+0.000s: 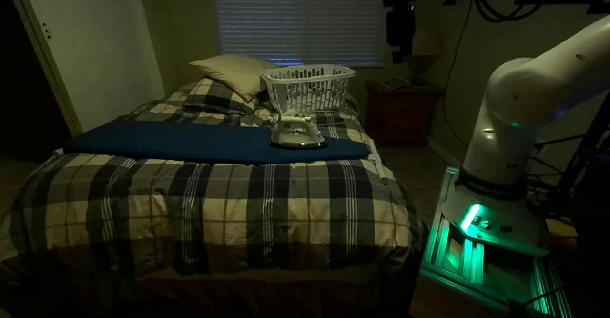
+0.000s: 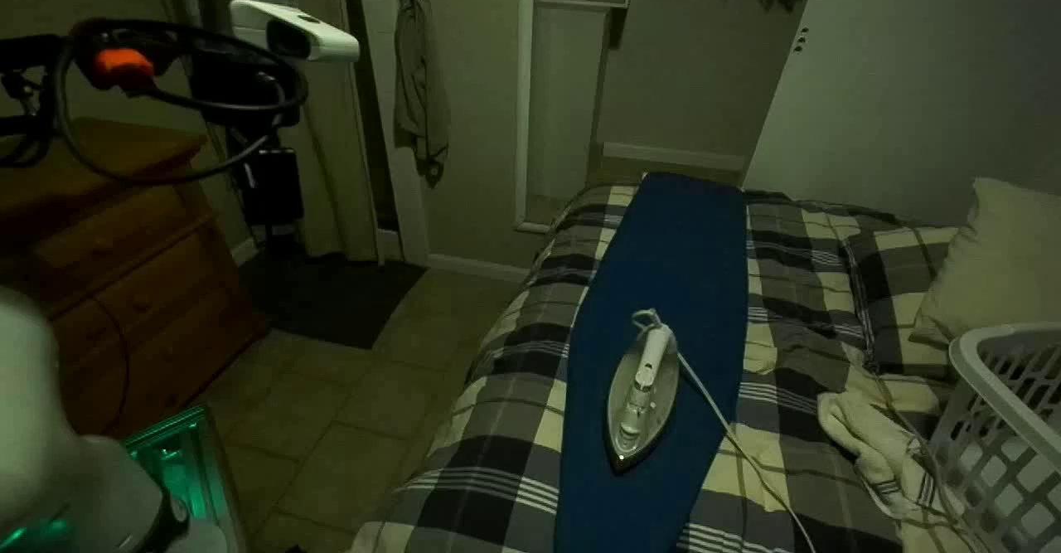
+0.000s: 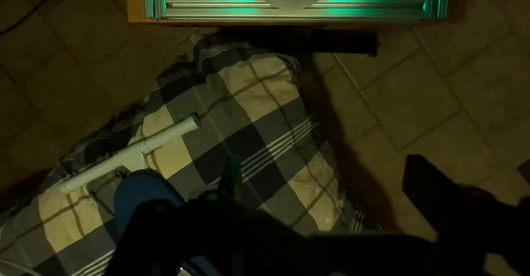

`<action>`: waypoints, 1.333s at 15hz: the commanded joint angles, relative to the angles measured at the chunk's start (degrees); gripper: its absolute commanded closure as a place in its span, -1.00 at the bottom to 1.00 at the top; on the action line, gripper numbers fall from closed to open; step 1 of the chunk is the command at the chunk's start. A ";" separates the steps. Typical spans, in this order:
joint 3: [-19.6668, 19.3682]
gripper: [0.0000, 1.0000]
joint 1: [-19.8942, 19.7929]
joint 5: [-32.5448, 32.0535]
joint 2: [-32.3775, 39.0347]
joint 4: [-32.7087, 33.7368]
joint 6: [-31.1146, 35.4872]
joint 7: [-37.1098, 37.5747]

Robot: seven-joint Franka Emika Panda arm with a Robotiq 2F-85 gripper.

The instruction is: Press a button on the pressing iron

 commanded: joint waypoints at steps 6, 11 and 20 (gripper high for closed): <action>-0.22 -1.00 0.34 -0.14 0.08 0.11 -0.09 0.22; -2.57 -1.00 -4.57 0.37 9.77 -0.22 18.72 6.55; -8.66 -1.00 -6.00 4.54 30.25 0.34 63.22 5.79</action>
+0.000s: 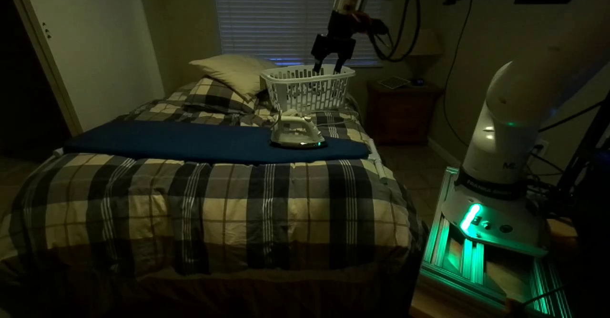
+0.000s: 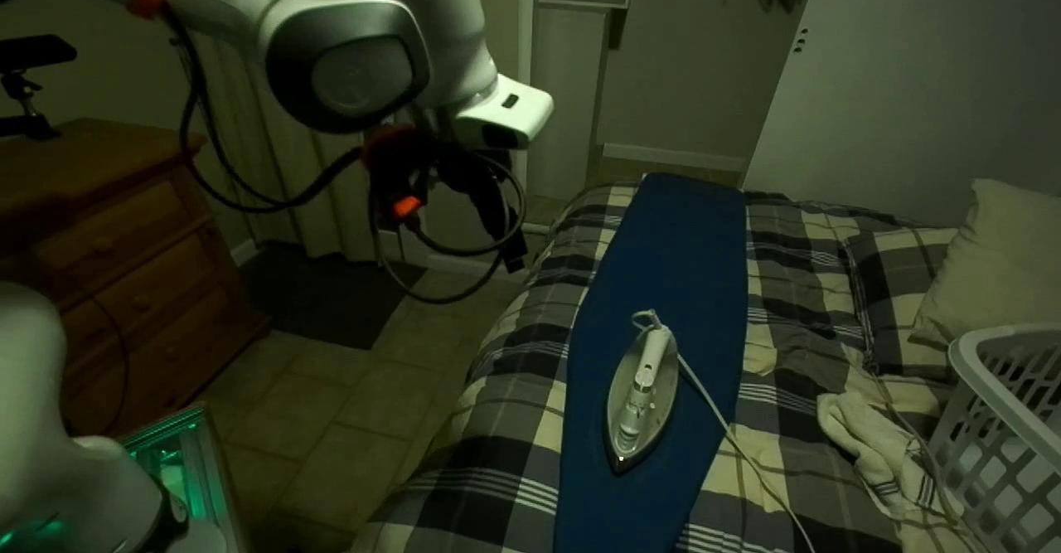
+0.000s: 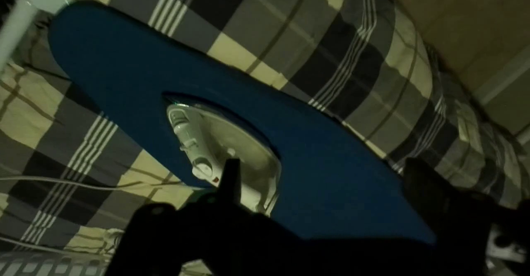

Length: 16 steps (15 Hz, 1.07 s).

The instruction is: Press a button on the pressing iron

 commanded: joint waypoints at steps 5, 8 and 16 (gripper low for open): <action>-0.08 -1.00 -0.61 0.49 6.53 0.21 10.04 -0.07; -0.03 -1.00 -0.63 0.52 5.52 0.22 9.73 -0.09; -8.40 -1.00 4.45 7.59 18.89 4.51 18.12 -27.40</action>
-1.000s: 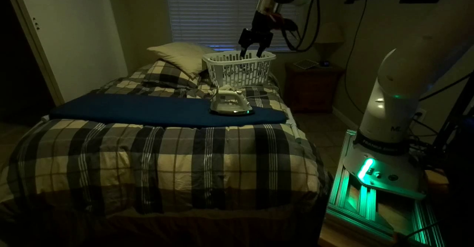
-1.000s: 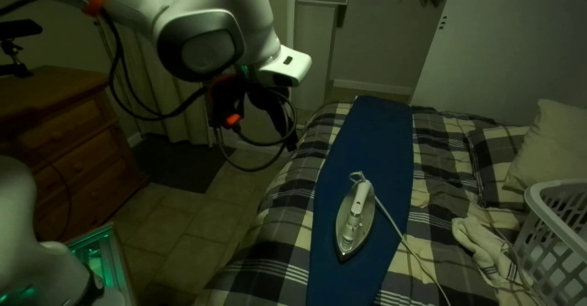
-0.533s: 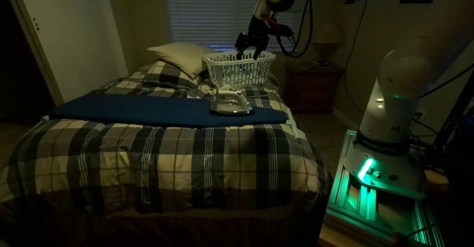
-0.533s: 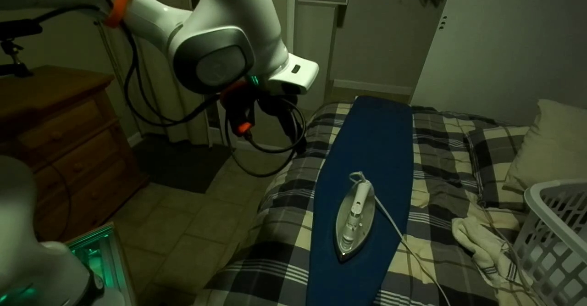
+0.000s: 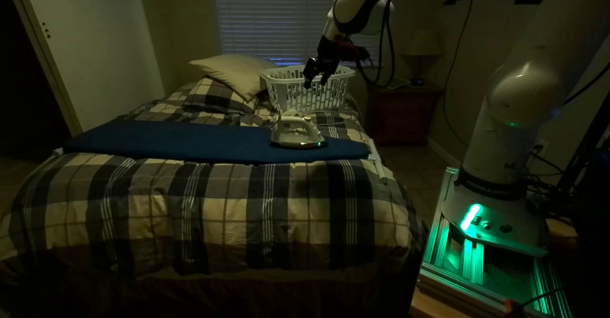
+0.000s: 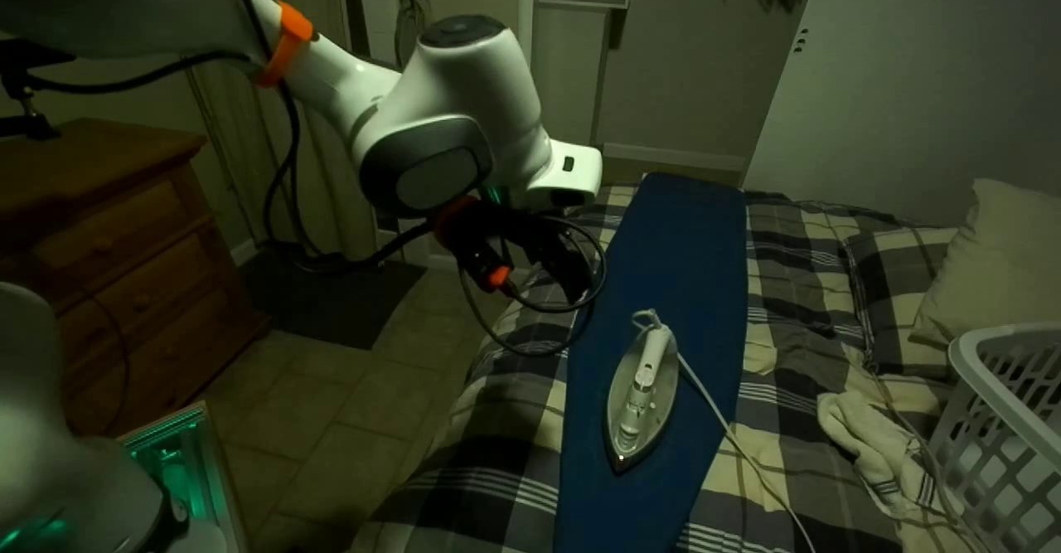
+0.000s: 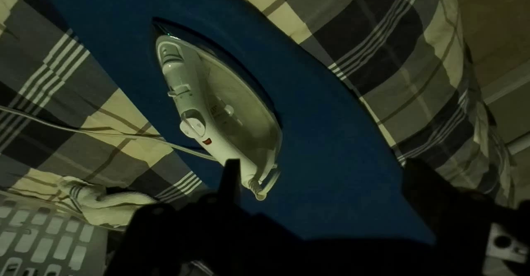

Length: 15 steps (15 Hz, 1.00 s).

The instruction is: Press a button on the pressing iron

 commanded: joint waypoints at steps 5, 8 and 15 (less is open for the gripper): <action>-2.23 -0.17 -0.88 4.61 13.94 10.74 -0.15 -15.34; -1.10 0.28 -2.30 3.29 18.21 14.30 -0.51 -14.14; -0.59 0.94 -4.74 -2.32 26.47 19.04 0.17 -11.05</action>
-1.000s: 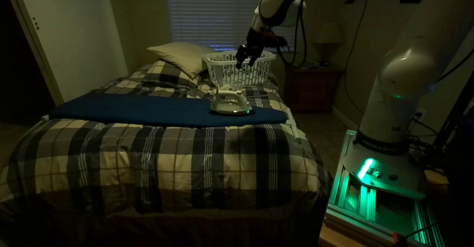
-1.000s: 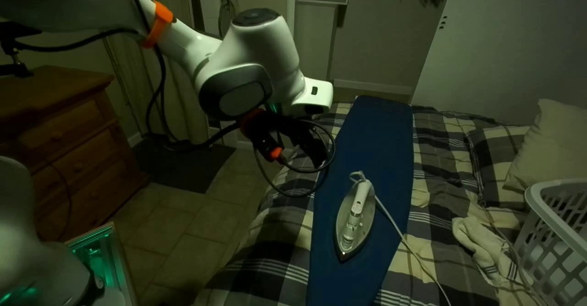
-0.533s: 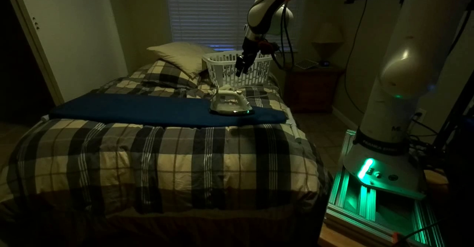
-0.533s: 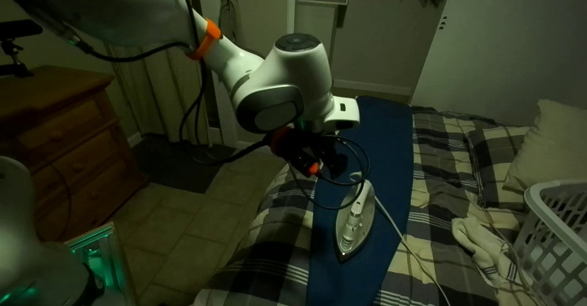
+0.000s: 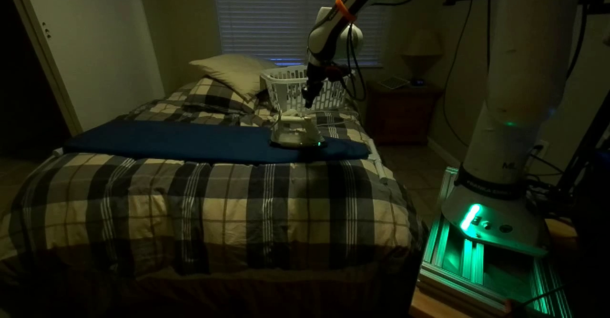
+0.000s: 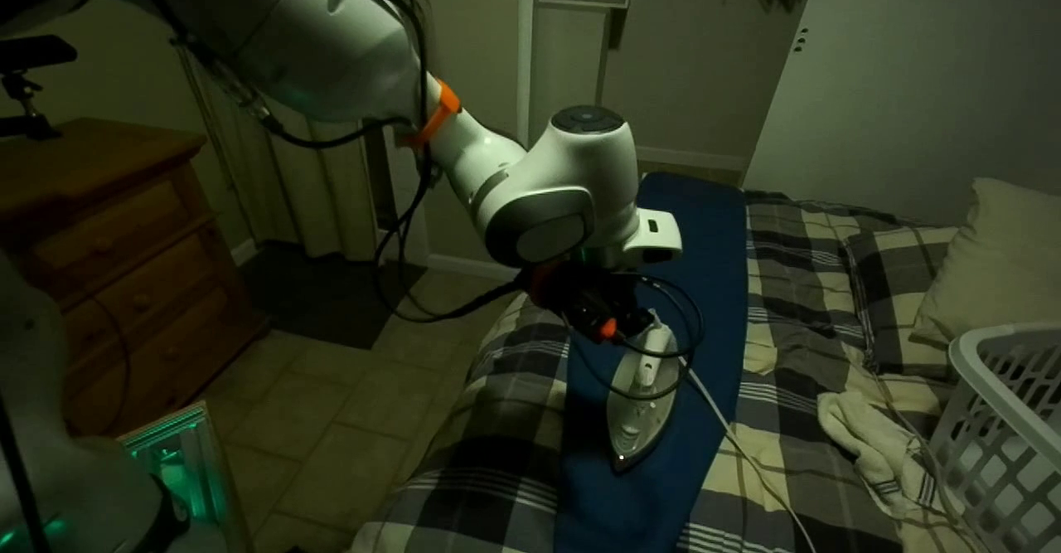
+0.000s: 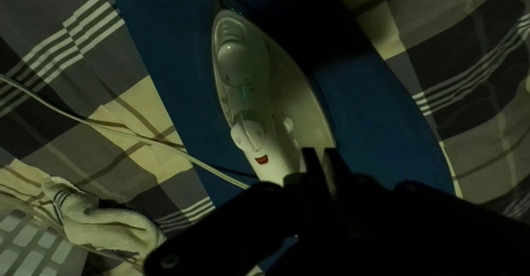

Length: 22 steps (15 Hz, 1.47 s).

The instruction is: Press a button on the pressing iron

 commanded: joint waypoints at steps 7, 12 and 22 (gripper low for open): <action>0.26 0.88 -2.17 -7.47 7.99 6.11 -0.43 7.20; 0.56 0.88 -2.64 -7.51 9.90 8.21 -1.44 8.68; 0.41 0.89 -2.63 -7.66 11.44 9.70 -3.90 10.25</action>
